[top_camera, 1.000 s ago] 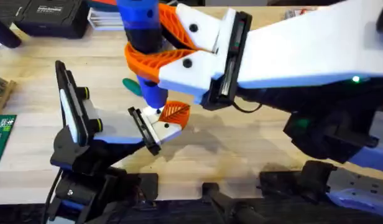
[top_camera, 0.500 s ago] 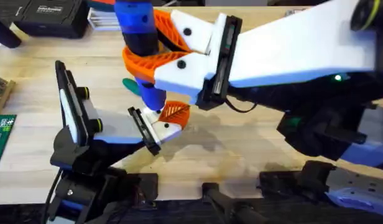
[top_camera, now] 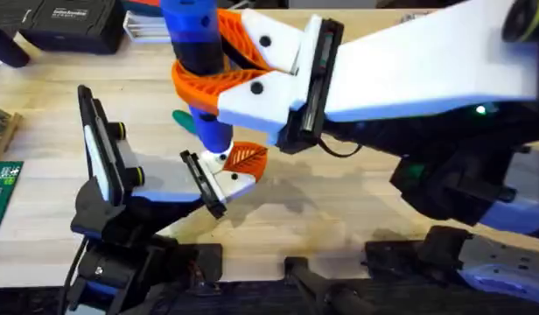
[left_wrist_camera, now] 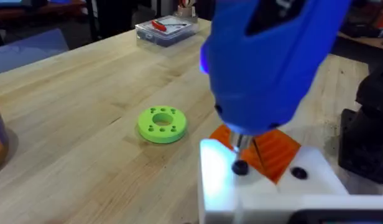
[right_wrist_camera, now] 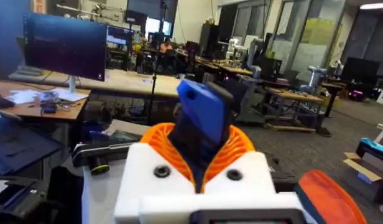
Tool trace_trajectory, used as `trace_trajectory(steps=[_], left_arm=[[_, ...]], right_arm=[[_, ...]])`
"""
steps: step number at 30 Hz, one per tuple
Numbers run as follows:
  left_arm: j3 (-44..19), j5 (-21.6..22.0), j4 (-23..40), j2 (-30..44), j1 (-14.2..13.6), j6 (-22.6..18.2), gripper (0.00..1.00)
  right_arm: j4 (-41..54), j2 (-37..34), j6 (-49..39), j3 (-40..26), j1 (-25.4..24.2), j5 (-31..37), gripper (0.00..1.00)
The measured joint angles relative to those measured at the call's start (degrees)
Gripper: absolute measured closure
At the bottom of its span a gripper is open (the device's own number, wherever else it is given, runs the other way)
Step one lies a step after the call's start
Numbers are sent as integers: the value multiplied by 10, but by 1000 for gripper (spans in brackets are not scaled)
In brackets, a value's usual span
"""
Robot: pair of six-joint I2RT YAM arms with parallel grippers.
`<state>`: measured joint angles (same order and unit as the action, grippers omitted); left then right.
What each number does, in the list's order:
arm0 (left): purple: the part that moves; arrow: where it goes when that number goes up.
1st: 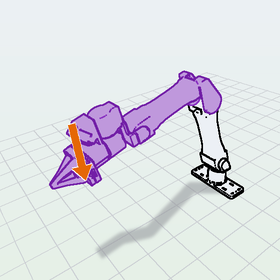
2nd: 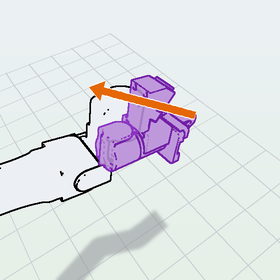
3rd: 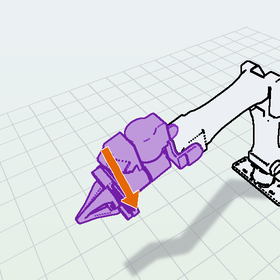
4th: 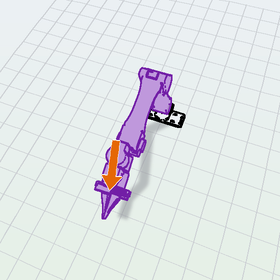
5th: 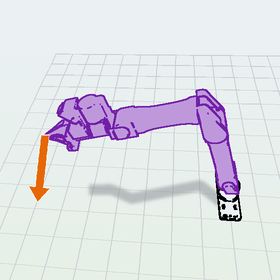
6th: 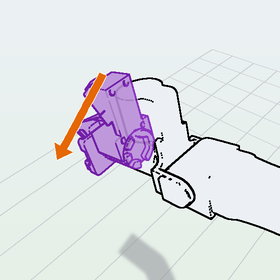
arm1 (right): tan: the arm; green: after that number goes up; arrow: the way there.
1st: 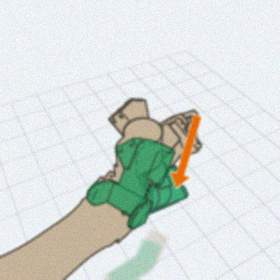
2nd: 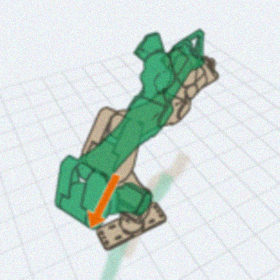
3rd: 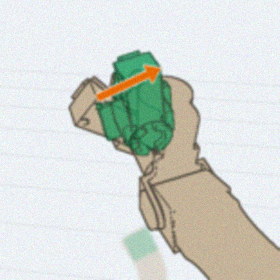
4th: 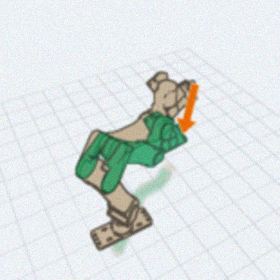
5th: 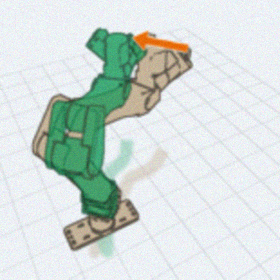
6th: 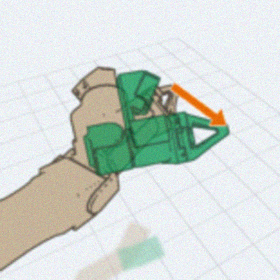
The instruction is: Pick up the gripper from the table and insert it into the empty holder that is missing its gripper. Then pick up a screw, insert it into the mounting hole, and use the screwdriver to tighten it. Finally, clean up the table by picking up the vegetable and placing it into the bucket.
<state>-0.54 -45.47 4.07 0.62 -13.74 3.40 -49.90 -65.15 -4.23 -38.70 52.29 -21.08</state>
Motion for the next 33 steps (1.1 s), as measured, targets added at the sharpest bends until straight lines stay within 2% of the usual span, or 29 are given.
trace_trajectory(steps=[33], left_arm=[[0, 0, 0, 0, 0, 0, 996]], right_arm=[[23, 7, 13, 0, -1, 0, 971]])
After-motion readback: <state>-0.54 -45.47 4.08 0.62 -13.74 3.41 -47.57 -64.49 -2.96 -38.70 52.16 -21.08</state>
